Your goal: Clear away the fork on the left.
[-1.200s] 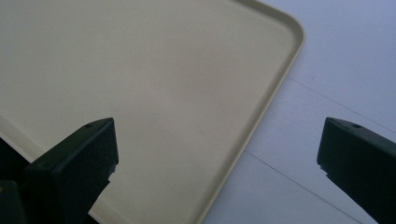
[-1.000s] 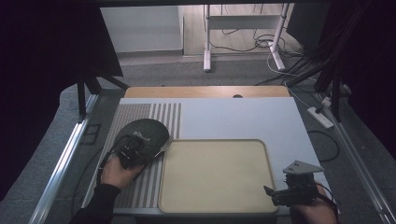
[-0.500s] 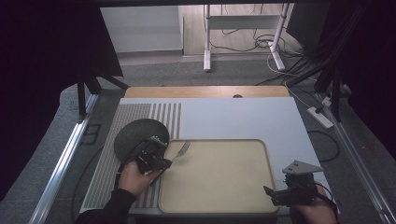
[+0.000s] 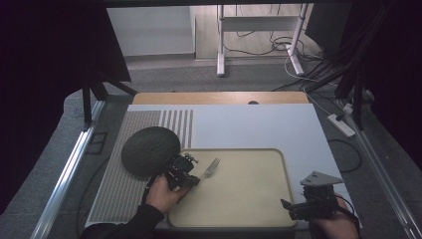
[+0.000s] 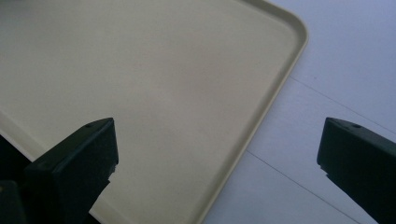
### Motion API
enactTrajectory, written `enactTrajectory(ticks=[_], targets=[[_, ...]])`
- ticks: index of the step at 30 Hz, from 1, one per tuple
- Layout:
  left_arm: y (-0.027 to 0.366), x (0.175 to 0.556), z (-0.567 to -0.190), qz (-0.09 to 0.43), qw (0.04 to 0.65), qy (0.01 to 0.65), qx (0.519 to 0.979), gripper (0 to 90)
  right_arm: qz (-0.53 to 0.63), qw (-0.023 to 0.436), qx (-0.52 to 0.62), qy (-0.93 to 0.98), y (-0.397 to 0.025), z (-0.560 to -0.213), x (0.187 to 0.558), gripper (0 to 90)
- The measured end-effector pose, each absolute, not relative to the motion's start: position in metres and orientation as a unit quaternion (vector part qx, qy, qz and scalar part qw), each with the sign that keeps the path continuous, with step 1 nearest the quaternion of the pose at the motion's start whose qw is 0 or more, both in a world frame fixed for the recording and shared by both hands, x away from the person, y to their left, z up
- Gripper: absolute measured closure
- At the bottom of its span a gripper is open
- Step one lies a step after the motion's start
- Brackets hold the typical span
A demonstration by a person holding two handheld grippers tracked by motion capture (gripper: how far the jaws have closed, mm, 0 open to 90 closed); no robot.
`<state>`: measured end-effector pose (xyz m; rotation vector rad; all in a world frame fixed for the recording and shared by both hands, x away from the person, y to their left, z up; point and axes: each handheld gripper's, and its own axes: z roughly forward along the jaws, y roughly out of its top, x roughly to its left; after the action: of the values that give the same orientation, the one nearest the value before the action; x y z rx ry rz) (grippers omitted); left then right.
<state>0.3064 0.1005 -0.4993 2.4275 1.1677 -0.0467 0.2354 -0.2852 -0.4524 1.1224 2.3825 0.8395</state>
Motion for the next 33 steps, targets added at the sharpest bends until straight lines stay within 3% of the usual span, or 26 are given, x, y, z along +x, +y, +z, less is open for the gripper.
enactTrajectory(ticks=[6,10,14,20,33], targets=[[0.098,0.305,-0.506,-0.022,0.205,0.406,0.890,83.2,0.297,0.188,0.396,0.848,-0.285,-0.452,0.235,0.0],[0.101,0.303,-0.494,0.011,0.228,0.397,0.889,78.8,0.296,0.188,0.395,0.849,-0.284,-0.453,0.235,0.0],[0.093,0.301,-0.490,0.000,0.250,0.366,0.896,88.7,0.296,0.188,0.395,0.849,-0.284,-0.453,0.235,0.0],[0.073,0.307,-0.502,-0.003,0.233,0.348,0.908,88.8,0.295,0.188,0.394,0.850,-0.284,-0.453,0.235,0.0],[0.103,0.323,-0.509,0.004,0.212,0.415,0.885,88.8,0.297,0.187,0.392,0.850,-0.284,-0.453,0.235,0.0]])
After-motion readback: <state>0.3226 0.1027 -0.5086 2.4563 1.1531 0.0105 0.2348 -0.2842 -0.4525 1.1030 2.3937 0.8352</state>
